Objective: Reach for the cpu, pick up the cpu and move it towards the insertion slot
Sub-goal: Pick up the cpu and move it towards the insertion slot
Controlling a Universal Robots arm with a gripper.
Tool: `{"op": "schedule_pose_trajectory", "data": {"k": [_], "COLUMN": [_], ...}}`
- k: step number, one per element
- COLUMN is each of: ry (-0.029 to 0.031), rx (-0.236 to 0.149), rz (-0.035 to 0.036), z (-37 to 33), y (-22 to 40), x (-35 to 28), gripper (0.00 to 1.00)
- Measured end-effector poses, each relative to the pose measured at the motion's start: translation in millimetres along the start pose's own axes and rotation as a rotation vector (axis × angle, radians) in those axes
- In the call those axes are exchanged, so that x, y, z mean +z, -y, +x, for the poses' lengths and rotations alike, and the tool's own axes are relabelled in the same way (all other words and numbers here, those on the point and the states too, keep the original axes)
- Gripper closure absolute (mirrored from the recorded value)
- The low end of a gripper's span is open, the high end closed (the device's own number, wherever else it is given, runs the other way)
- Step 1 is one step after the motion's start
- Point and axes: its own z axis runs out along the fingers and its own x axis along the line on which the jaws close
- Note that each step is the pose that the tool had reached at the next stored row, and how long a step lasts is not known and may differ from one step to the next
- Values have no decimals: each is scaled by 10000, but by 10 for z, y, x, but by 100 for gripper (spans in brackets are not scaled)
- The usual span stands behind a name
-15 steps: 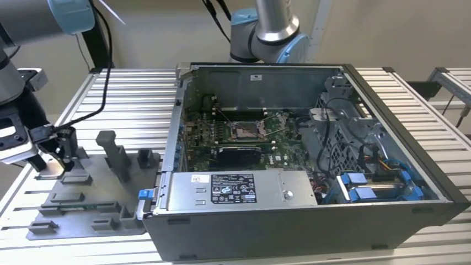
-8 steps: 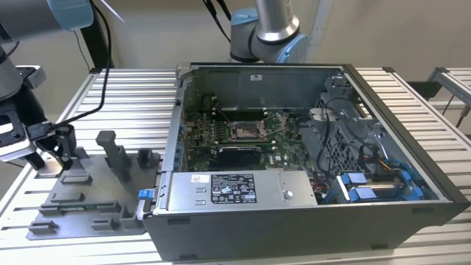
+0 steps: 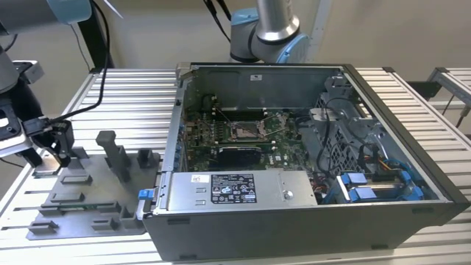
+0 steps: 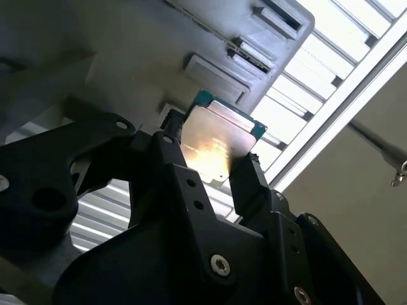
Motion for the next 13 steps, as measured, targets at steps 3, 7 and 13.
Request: {"op": "schedule_pose_trajectory", "data": {"k": [3, 7, 13], "ry": [1, 0, 1], "rx": [0, 0, 0], "rz": [8, 9, 14], "z": [0, 0, 0], "y": [-1, -1, -1], "x": [-37, -84, -164], "gripper": [100, 100, 100]}}
